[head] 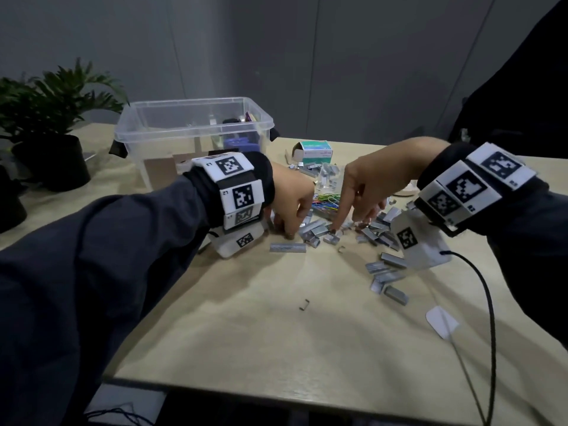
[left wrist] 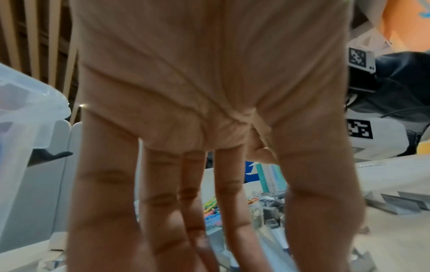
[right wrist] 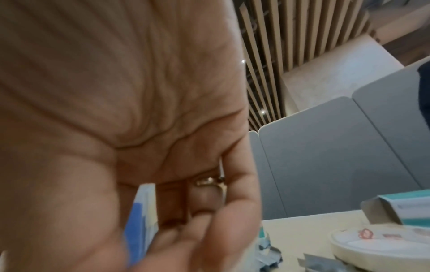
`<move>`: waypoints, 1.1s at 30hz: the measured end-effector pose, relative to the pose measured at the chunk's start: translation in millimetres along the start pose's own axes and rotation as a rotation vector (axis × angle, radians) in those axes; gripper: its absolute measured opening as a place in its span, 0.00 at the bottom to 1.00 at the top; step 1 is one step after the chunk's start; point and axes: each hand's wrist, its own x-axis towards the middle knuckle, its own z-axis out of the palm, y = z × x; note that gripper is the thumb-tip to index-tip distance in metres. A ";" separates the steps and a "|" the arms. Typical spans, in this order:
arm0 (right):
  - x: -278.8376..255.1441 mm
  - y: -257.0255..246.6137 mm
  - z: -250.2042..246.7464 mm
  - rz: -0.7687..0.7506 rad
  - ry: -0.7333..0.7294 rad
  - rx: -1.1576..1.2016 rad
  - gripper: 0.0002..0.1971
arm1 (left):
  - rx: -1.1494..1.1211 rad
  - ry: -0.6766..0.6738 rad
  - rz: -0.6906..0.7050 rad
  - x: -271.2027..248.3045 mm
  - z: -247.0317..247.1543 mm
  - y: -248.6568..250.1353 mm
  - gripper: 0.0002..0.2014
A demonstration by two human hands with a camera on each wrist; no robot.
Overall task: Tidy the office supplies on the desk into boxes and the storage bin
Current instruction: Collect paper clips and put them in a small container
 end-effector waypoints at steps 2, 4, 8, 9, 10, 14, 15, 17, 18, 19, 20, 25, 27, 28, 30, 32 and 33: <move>-1.7 2.3 7.4 0.028 -0.025 -0.021 0.22 | 0.001 -0.042 -0.003 -3.4 -0.2 -3.4 0.06; -2.2 4.1 18.0 0.069 -0.059 -0.053 0.27 | 0.004 -0.071 -0.018 -6.0 -0.5 -8.6 0.06; -14.3 11.3 16.5 0.106 -0.078 -0.032 0.22 | 0.026 0.009 -0.043 -11.6 -2.4 -10.2 0.12; -17.5 12.7 13.6 0.110 -0.065 -0.029 0.21 | 0.026 0.061 -0.030 -12.4 -3.0 -8.7 0.14; -19.5 13.5 11.3 0.115 -0.046 -0.027 0.21 | 0.017 0.100 -0.009 -13.1 -3.5 -6.5 0.15; -18.8 16.8 10.9 0.245 0.033 -0.076 0.17 | -0.036 0.086 0.054 -13.8 -2.7 3.2 0.14; -19.5 17.2 12.2 0.307 0.062 -0.135 0.16 | -0.038 0.065 0.063 -13.5 -1.9 5.1 0.14; -22.4 17.2 16.0 0.391 0.079 -0.251 0.13 | -0.039 0.023 0.074 -13.4 -0.9 8.3 0.14; -23.6 17.2 17.9 0.404 0.055 -0.257 0.12 | -0.036 0.014 0.079 -13.4 -1.1 9.8 0.13; -23.8 18.0 19.6 0.402 0.017 -0.217 0.13 | -0.026 0.023 0.084 -12.4 -2.2 10.8 0.11; -24.4 18.8 20.6 0.382 -0.011 -0.164 0.14 | -0.011 0.055 0.092 -11.4 -4.0 12.1 0.10; -33.0 29.3 8.9 0.391 0.093 -0.170 0.13 | 0.069 0.573 0.062 2.7 -13.1 14.7 0.04; -35.5 34.9 8.3 0.448 0.056 -0.213 0.12 | 0.013 0.650 0.003 10.1 -16.4 14.1 0.12; -35.1 37.7 10.3 0.450 0.011 -0.192 0.13 | -0.012 0.606 -0.033 13.1 -18.0 14.5 0.22; -33.4 42.1 15.4 0.409 -0.047 -0.079 0.10 | -0.059 0.463 -0.087 17.1 -20.7 17.4 0.43; -34.1 47.5 17.0 0.348 -0.024 0.000 0.13 | -0.135 0.366 -0.122 19.4 -22.3 20.6 0.54; -35.8 50.2 15.4 0.330 0.021 0.005 0.14 | -0.168 0.333 -0.136 21.3 -22.1 21.3 0.57</move>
